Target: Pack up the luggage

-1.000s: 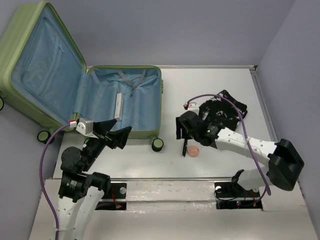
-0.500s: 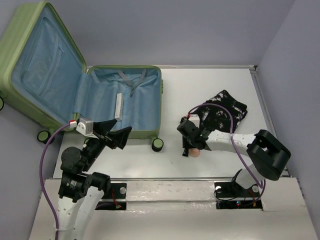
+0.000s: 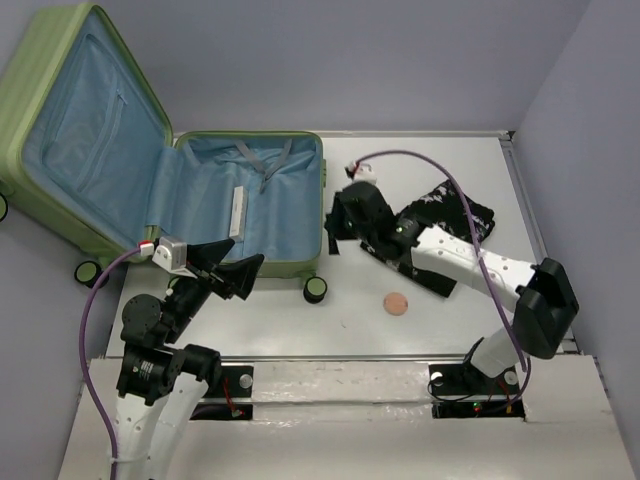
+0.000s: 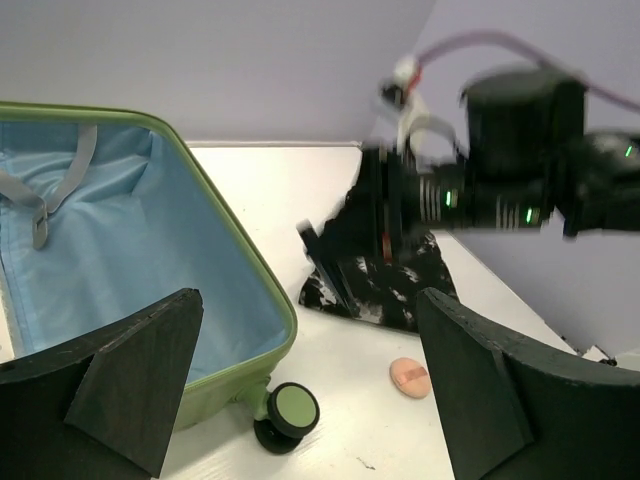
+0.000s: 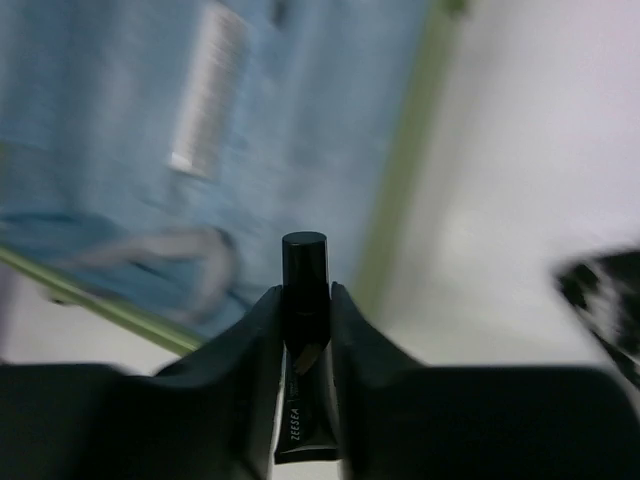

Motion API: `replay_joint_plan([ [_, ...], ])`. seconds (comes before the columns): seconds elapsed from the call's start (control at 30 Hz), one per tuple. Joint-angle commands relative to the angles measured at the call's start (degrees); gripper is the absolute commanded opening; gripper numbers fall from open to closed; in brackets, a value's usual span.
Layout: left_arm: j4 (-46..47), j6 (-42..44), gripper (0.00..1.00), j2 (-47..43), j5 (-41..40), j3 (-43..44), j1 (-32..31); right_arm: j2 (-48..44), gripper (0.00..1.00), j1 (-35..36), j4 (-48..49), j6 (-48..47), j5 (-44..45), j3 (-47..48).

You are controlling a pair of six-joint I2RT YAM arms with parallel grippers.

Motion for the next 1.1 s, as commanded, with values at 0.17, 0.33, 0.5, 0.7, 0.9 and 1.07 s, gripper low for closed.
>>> replay_joint_plan([
  [0.17,2.1,-0.5,0.99,0.4,0.9,1.1,0.3,13.6,0.98,-0.4,1.6,-3.5,-5.7,25.3],
  [0.33,2.3,-0.5,0.99,0.4,1.7,1.0,0.3,-2.5,0.68,-0.9,1.9,-0.3,4.2,-1.4],
  [0.5,2.5,-0.8,0.99,0.8,2.3,0.9,0.4,-14.2,0.57,-2.1,-6.4,7.0,6.3,-23.5],
  [0.7,2.4,-0.9,0.99,1.1,1.8,0.9,0.4,-17.1,0.63,-2.1,-10.0,11.1,7.8,-29.2],
  [0.9,2.4,-0.9,0.99,1.5,2.0,0.9,0.4,-10.9,0.58,-2.1,-8.9,12.7,7.6,-31.0],
  [1.07,2.4,-0.8,0.99,1.1,2.1,0.9,0.4,-9.1,0.18,-2.1,-6.9,11.8,7.0,-29.7],
])
